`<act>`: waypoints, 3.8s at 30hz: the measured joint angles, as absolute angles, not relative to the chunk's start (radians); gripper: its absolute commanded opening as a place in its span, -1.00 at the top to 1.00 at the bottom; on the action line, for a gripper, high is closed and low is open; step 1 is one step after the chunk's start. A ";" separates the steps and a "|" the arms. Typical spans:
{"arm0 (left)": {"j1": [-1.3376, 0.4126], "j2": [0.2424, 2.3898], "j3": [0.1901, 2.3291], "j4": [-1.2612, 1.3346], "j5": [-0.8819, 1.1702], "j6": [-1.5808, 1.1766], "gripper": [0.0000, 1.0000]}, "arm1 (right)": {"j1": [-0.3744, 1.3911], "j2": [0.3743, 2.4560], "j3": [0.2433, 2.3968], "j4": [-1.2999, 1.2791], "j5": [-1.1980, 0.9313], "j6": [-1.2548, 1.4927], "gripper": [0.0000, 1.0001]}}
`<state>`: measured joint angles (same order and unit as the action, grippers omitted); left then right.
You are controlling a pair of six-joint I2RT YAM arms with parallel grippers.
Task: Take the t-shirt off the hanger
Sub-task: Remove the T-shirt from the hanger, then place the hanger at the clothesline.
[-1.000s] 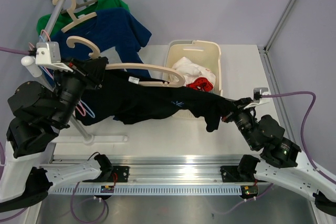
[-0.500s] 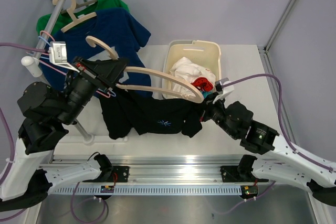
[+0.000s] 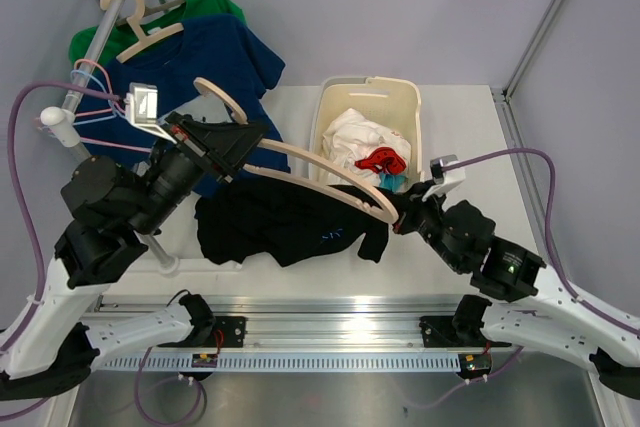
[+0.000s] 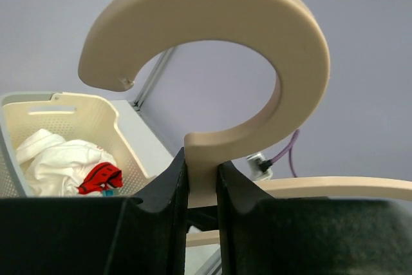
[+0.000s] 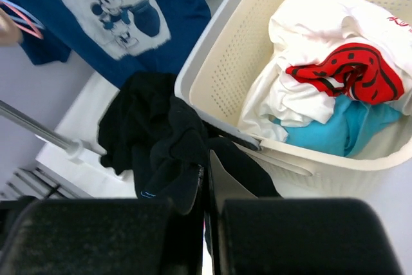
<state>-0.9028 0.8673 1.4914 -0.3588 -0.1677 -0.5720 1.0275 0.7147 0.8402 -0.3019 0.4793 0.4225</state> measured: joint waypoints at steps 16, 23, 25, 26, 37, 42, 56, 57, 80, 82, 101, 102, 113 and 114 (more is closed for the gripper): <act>-0.903 0.793 1.132 -0.391 -0.170 -0.409 1.00 | 1.027 0.440 0.732 -0.486 0.451 0.524 -0.78; -0.903 0.762 1.073 -0.410 -0.225 -0.361 1.00 | 1.025 0.480 1.107 -0.567 0.255 0.394 -0.75; -0.903 0.759 1.058 -0.419 -0.245 -0.347 1.00 | 1.025 0.528 1.172 -0.581 0.168 0.362 -0.73; -0.903 0.759 1.053 -0.424 -0.257 -0.342 1.00 | 1.025 0.558 1.196 -0.588 0.128 0.346 -0.73; -0.903 0.761 1.009 -0.440 -0.300 -0.321 1.00 | 1.025 0.994 1.425 -0.651 0.001 0.189 -0.51; -0.903 0.765 0.977 -0.450 -0.281 -0.322 1.00 | 1.025 1.170 1.568 -0.600 -0.005 0.122 -0.28; -0.903 0.778 0.965 -0.456 -0.228 -0.322 1.00 | 1.025 1.511 1.732 -0.543 -0.123 0.041 0.17; -0.903 0.777 0.965 -0.456 -0.227 -0.322 1.00 | 1.025 1.520 1.732 -0.543 -0.123 0.040 0.31; -0.902 0.662 1.017 -0.416 -0.135 -0.395 -0.95 | 1.027 1.246 1.632 -0.426 0.060 0.045 1.00; -0.902 0.670 1.015 -0.388 -0.118 -0.424 -0.91 | 1.027 1.223 1.631 -0.396 0.063 0.049 1.00; -0.902 0.793 0.773 0.142 -0.031 -0.787 -0.46 | 1.027 1.241 1.504 -0.196 0.059 0.100 1.00; -0.902 0.794 0.768 0.157 -0.037 -0.794 -0.43 | 1.027 1.242 1.500 -0.192 0.059 0.103 1.00; -0.902 0.834 0.756 0.198 -0.109 -0.832 0.44 | 1.025 1.245 1.434 -0.118 0.039 0.136 1.00; -0.899 0.838 0.755 0.209 -0.119 -0.846 0.52 | 1.024 1.245 1.431 -0.108 0.038 0.138 1.00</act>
